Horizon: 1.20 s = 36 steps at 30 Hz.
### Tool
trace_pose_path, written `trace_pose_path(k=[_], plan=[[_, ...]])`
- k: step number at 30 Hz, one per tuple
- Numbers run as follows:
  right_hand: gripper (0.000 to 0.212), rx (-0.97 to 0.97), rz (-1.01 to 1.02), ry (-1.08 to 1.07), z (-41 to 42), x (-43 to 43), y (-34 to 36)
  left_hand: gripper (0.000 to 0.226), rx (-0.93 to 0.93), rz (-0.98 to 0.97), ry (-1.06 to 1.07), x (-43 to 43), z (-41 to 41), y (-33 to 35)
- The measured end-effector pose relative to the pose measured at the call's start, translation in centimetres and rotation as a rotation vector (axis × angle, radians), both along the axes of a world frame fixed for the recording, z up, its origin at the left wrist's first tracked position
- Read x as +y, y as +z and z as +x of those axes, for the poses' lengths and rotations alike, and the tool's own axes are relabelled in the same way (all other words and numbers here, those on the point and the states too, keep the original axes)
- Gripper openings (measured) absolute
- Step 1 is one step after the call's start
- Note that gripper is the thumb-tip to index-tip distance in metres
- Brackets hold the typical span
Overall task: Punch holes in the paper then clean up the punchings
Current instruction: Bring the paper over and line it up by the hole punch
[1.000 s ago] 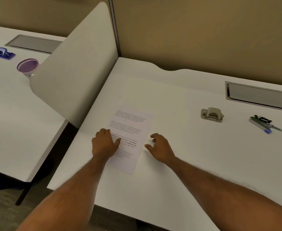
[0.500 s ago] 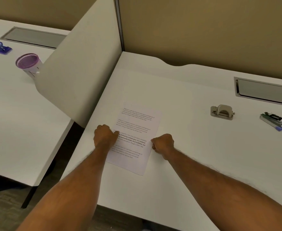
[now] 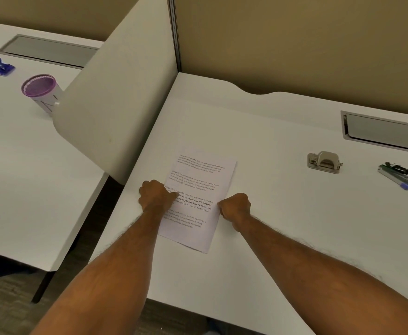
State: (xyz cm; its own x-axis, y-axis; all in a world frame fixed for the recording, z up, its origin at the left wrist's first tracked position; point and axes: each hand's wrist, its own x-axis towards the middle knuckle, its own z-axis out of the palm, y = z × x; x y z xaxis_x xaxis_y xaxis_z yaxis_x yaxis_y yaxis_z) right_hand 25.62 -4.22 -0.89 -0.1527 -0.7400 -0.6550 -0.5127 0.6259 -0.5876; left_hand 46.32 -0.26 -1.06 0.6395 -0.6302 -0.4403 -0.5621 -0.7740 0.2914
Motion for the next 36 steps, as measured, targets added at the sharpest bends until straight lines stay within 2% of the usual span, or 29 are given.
trace_pose_path(k=[4,10,18,24,29,34,36], plan=[[0.010,0.007,-0.007,0.012,0.0,0.2,0.0,0.065,0.063,-0.034,-0.004,0.1,-0.2,0.0],[0.019,0.014,-0.031,0.020,0.0,0.1,-0.3,0.075,0.106,-0.055,-0.026,0.1,-0.2,0.2],[0.025,0.038,-0.048,0.090,-0.3,-0.1,-0.3,0.061,0.111,-0.039,-0.114,0.1,0.5,0.3],[0.017,0.040,-0.030,0.113,-1.2,-0.2,-0.3,0.029,0.193,-0.128,-0.150,0.5,1.5,0.2],[0.016,0.017,-0.050,0.156,-1.9,-0.1,-0.3,0.025,0.289,-0.222,-0.113,1.1,2.1,0.1],[0.025,-0.119,-0.088,0.129,-3.1,0.2,-0.4,0.025,0.400,-0.300,-0.095,1.9,2.0,-0.4],[0.022,-0.159,-0.118,0.091,-3.6,0.2,-0.5,0.026,0.435,-0.317,-0.084,2.1,1.9,-0.5]])
